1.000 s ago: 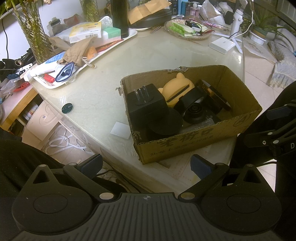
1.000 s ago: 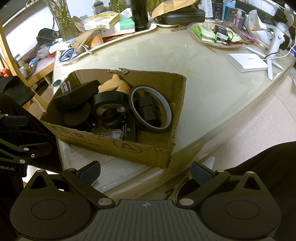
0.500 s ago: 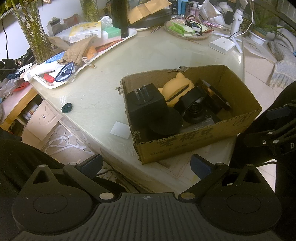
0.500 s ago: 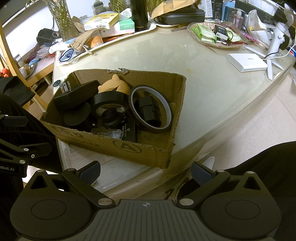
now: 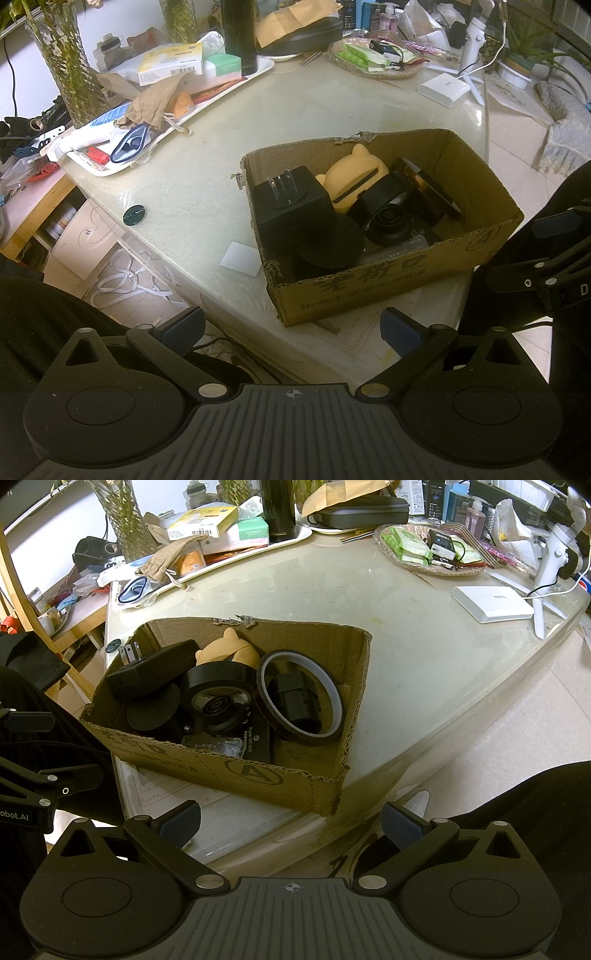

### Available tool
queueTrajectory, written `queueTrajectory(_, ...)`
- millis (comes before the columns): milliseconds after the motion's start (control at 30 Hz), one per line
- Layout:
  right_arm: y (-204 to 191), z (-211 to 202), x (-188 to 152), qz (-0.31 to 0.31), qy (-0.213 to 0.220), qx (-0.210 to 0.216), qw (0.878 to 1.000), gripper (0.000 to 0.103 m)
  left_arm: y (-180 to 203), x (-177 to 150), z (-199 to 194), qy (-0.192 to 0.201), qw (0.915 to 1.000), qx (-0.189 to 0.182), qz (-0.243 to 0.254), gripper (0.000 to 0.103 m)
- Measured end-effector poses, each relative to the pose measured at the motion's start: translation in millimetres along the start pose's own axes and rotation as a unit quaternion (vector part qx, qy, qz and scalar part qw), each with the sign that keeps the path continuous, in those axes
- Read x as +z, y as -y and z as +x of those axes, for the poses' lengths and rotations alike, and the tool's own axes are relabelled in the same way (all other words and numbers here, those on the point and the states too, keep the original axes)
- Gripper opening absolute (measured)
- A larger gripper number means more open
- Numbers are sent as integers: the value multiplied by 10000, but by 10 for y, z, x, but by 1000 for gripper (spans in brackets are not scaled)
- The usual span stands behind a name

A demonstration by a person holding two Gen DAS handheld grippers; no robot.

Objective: Organize rigid objects

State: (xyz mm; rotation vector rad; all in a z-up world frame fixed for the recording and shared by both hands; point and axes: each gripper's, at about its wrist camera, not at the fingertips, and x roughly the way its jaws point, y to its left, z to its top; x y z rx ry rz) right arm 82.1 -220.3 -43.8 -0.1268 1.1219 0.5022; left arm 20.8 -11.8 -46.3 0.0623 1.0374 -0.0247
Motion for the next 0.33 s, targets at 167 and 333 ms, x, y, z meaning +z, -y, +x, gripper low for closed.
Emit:
queueTrajectory(167,3,1,0,-3,-1,-2,10000,103,-25,-12,9,2,10000,-63,-69,103)
queueTrajectory(333,0,0,0,1,0,-1,10000,103,-57,-14,-17,94,9997,-119,-195,103)
